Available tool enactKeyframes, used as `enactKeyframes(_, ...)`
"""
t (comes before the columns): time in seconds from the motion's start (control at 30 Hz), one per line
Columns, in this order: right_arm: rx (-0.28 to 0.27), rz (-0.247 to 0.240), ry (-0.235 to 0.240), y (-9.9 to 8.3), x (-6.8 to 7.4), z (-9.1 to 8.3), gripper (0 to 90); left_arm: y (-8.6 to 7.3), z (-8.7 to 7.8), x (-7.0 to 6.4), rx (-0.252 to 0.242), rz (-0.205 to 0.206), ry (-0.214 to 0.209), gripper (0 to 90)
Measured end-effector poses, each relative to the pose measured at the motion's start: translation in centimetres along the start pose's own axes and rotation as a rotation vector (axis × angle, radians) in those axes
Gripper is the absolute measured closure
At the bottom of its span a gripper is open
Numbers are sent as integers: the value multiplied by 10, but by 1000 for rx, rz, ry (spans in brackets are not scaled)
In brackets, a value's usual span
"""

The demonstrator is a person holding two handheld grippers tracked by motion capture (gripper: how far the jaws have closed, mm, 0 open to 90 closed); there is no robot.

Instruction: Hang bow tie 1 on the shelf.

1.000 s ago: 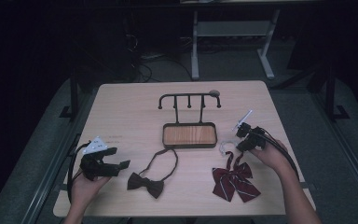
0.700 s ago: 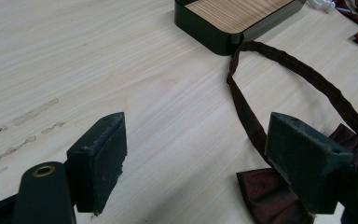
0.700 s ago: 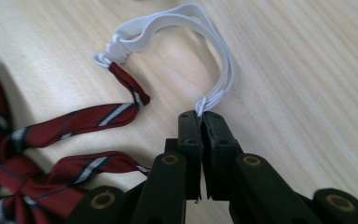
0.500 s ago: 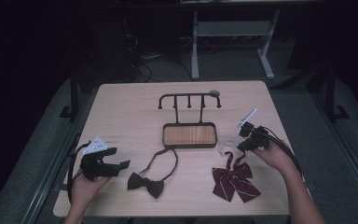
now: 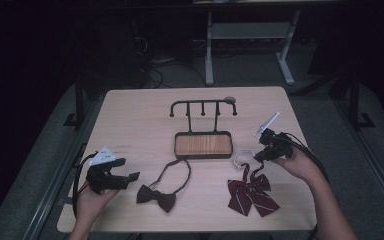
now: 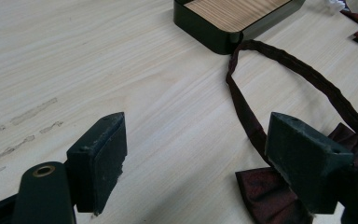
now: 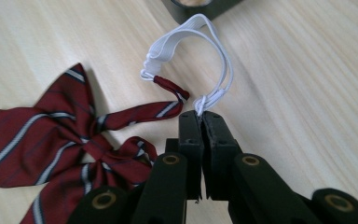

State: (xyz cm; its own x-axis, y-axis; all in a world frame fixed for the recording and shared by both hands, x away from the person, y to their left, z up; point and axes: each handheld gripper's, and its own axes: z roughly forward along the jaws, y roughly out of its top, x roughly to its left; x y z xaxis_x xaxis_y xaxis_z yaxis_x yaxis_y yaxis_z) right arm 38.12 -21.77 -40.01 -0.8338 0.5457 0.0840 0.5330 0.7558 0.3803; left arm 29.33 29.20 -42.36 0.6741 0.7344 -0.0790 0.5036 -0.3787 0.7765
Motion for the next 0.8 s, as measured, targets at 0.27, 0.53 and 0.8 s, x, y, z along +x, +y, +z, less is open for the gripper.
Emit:
enactKeyframes(0.27, -17, -25, 29, 2, 4, -11, 866, -1, 0, 0, -7, -8, -3, 206)
enactKeyframes(0.53, -39, -52, 59, 5, 8, -19, 866, -2, -1, 0, -6, -9, -3, 206)
enactKeyframes(0.8, -44, -81, 73, 9, 13, -27, 868, -2, -1, 1, -7, -10, -4, 206)
